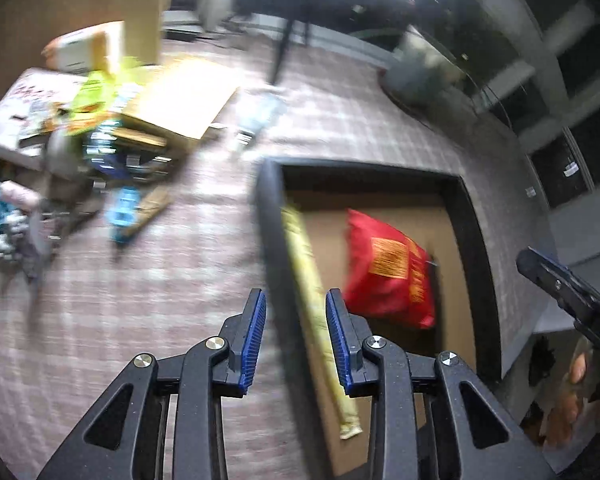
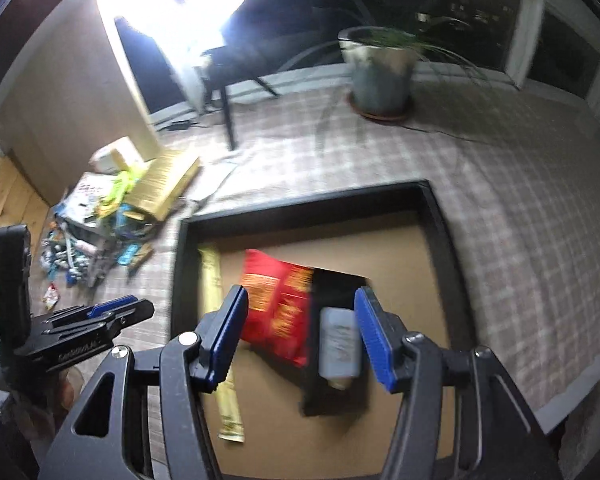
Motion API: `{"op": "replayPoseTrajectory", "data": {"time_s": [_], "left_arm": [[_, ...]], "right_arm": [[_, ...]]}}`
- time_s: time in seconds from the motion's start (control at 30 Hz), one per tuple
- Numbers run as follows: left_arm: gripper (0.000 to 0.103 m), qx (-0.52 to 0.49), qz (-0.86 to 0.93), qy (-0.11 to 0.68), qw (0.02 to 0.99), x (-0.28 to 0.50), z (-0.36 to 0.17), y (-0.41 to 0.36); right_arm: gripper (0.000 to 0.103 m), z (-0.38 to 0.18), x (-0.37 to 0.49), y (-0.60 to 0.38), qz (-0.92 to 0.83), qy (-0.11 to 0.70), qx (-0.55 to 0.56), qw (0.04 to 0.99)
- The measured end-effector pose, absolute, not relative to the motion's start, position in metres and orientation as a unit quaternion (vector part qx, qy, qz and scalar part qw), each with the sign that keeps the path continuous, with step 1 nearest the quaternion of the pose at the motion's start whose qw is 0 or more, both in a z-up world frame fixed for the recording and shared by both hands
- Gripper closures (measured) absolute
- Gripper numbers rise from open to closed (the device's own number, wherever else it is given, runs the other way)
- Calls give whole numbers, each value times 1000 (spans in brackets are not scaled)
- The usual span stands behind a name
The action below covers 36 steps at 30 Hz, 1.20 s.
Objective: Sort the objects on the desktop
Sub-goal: 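Move both tools back to the pile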
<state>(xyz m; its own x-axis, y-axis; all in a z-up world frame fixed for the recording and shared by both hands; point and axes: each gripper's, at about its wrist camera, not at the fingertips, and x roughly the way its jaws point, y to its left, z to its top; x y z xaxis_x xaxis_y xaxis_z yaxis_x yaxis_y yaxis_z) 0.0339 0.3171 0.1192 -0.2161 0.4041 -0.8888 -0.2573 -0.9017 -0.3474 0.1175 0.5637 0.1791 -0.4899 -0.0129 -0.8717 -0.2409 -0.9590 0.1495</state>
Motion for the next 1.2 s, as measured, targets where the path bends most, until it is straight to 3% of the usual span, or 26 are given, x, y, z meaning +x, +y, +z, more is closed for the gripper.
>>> {"op": "replayPoseTrajectory", "data": {"time_s": [0.5,0.63,0.9,1.2], "left_arm": [[74,-571,808,-133,56,-38,113,124],[74,-570,806,-156,28,-51,106,75],[76,-577,794,-191,4,-69,82,22],[78,-594,772,-227,21,-94,53,21]], "right_arm": [[48,174,-1,372,861,38,-497,-101],[49,165,-34,324,846,48,-511,-147],[68,139,-92,227,812,13,-541,-218],[74,77,-144,178,758,15,-602,-251]]}}
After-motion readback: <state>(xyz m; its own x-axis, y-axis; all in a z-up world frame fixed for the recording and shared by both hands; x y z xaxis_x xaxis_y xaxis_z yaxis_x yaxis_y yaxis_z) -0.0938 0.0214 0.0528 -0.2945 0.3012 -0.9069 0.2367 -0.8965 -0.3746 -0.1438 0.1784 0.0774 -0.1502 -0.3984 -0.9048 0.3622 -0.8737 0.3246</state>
